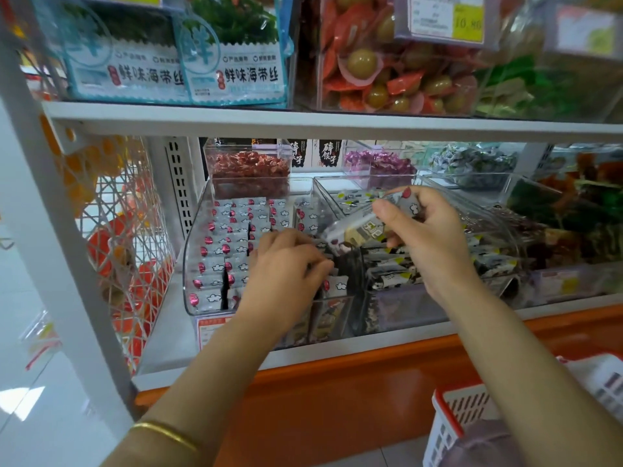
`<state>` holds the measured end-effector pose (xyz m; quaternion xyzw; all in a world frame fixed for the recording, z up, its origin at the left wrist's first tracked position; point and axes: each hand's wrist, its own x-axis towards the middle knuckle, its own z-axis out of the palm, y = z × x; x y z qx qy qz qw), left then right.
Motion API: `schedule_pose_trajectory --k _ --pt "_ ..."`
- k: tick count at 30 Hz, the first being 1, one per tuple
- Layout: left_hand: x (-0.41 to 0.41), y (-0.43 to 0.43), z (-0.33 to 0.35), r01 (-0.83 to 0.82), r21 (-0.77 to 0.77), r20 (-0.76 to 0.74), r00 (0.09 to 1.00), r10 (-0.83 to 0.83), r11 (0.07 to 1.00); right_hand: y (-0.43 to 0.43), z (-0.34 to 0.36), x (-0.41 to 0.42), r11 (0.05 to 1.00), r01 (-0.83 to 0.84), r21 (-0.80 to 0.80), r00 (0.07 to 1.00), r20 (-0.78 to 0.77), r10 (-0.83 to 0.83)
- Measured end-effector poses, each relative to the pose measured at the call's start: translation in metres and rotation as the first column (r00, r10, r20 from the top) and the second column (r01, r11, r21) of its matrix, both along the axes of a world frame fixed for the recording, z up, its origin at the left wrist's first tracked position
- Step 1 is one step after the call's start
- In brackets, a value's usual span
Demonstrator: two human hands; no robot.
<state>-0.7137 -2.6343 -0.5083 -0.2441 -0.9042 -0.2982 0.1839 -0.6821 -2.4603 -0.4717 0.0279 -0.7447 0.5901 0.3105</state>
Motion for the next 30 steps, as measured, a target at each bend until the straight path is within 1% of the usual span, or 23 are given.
schedule_pose_trajectory --k 3,6,9,13,17,22,23,26,30 --pt "-0.003 0.009 -0.004 -0.075 -0.059 -0.020 0.997 0.074 0.995 0.002 -0.002 0.000 0.999 0.003 0.033 1.000 -0.001 -0.003" --pt "-0.006 0.012 -0.005 -0.142 -0.096 -0.033 0.990 0.140 0.985 0.002 -0.002 0.000 0.991 0.006 0.133 1.000 -0.018 -0.003" --pt "-0.007 0.011 -0.003 -0.134 -0.082 0.032 0.990 0.137 0.988 0.000 -0.001 -0.001 0.975 0.009 0.221 1.000 -0.029 -0.002" --pt "-0.011 0.005 -0.002 -0.110 -0.212 0.107 0.985 0.135 0.971 0.000 -0.003 -0.003 0.949 0.001 0.316 1.000 -0.028 0.008" --pt "-0.013 -0.002 -0.001 -0.112 -0.258 0.136 0.979 0.151 0.960 -0.005 -0.004 -0.005 0.891 0.057 0.451 0.998 -0.040 -0.043" --pt "-0.012 -0.005 -0.001 -0.105 -0.265 0.143 0.979 0.147 0.959 -0.021 -0.008 -0.011 0.751 0.115 0.651 0.993 -0.088 -0.076" --pt "-0.011 -0.005 -0.002 -0.108 -0.267 0.140 0.979 0.149 0.958 -0.025 -0.009 -0.012 0.710 0.127 0.693 0.992 -0.094 -0.085" --pt "-0.011 -0.005 -0.002 -0.110 -0.255 0.131 0.980 0.147 0.961 -0.030 -0.013 -0.017 0.528 0.149 0.836 0.987 -0.092 -0.133" --pt "-0.008 -0.007 0.000 -0.113 -0.202 0.121 0.983 0.139 0.973 -0.030 -0.017 -0.020 0.269 0.085 0.959 0.989 -0.047 -0.144"
